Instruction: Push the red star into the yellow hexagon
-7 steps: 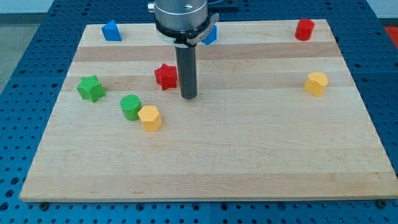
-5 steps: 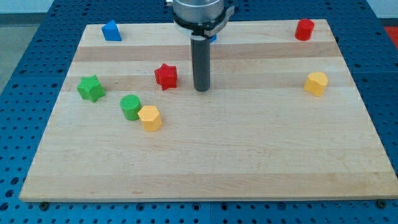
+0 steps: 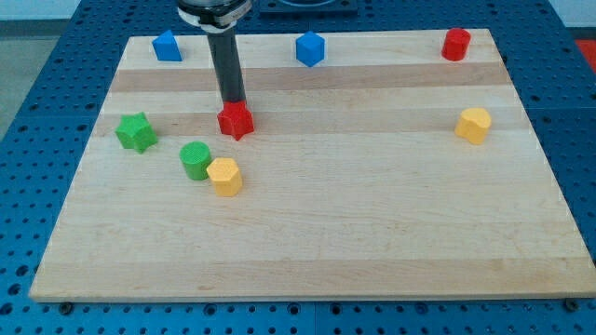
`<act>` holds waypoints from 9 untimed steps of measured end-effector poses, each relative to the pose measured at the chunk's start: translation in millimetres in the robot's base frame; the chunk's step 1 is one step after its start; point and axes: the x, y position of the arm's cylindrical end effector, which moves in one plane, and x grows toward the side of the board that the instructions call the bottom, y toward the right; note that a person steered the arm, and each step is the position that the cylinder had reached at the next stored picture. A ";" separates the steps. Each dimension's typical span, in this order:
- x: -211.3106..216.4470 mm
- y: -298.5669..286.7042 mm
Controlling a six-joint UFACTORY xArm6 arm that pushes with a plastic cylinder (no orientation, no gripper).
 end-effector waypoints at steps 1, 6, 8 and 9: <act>2.0 -2.3; 61.0 38.2; 101.4 38.4; 120.4 35.2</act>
